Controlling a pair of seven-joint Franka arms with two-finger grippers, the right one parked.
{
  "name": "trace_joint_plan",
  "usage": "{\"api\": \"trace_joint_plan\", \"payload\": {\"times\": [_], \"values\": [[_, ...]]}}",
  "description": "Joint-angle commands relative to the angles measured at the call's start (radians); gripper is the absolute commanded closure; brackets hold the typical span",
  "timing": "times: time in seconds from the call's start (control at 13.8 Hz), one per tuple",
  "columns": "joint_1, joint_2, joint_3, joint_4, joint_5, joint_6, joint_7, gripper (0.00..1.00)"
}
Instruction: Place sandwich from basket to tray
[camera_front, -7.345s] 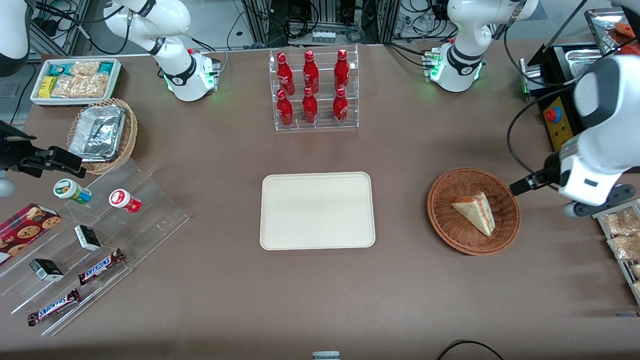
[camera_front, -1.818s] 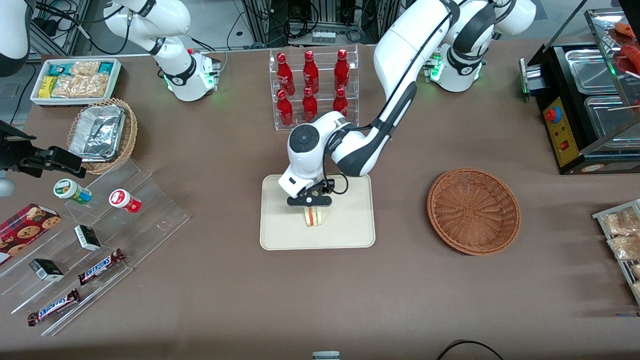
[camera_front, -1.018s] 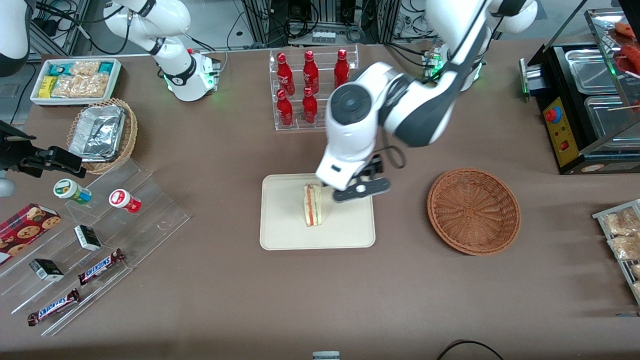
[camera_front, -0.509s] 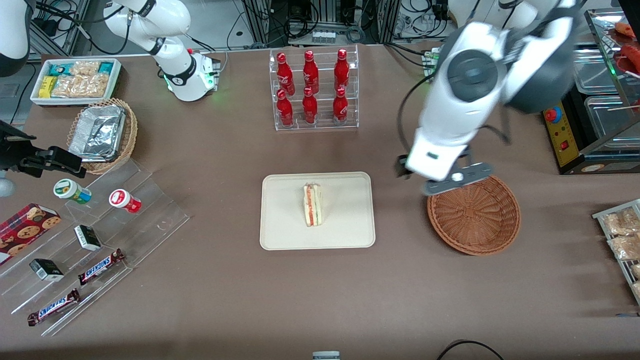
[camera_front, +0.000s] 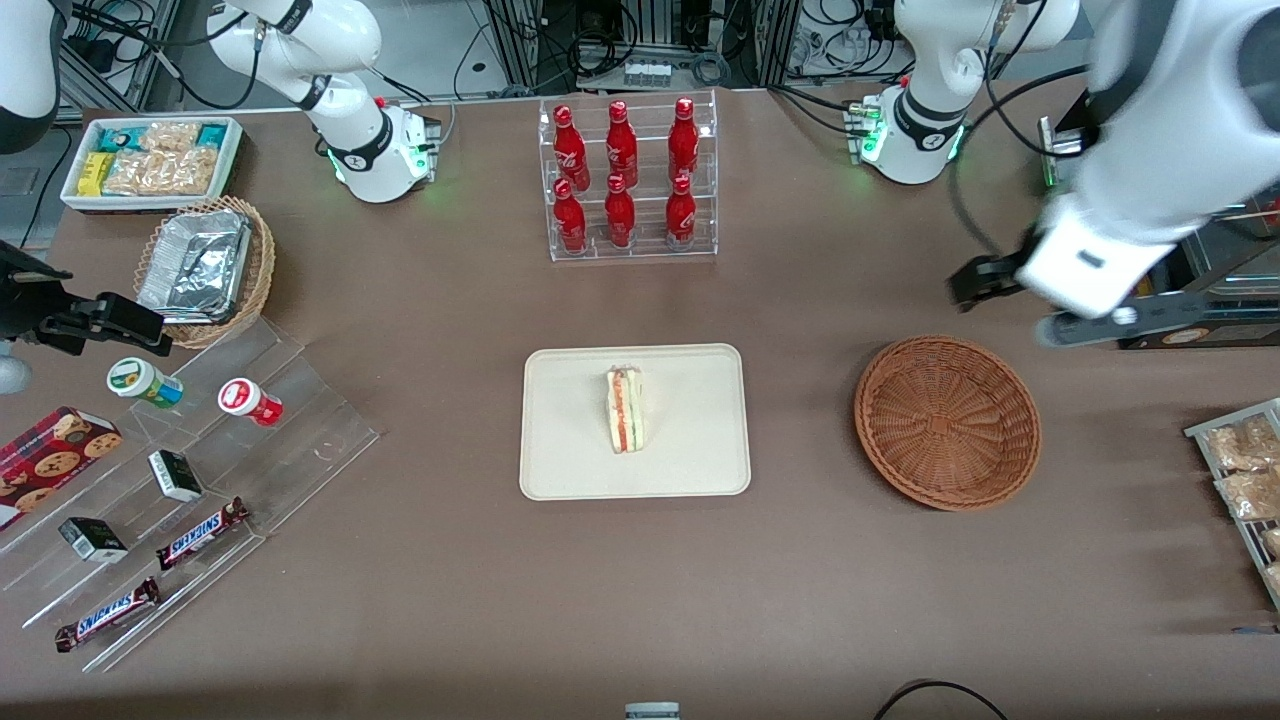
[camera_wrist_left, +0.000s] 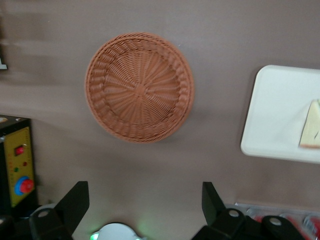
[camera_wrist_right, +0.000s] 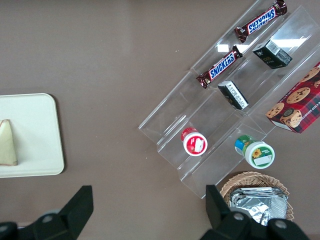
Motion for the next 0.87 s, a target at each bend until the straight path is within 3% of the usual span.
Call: {"api": "trace_joint_plan", "payload": {"times": [0.0,0.22,0.8], "values": [[0.096,-0.055,-0.010,-0.032,-0.027,-0.028,0.153,0.01],[0.124,-0.095,0.028,-0.038,-0.013,-0.071,0.273,0.01],[0.119,-0.074,0.042,0.025,-0.010,-0.085,0.256,0.01]]}}
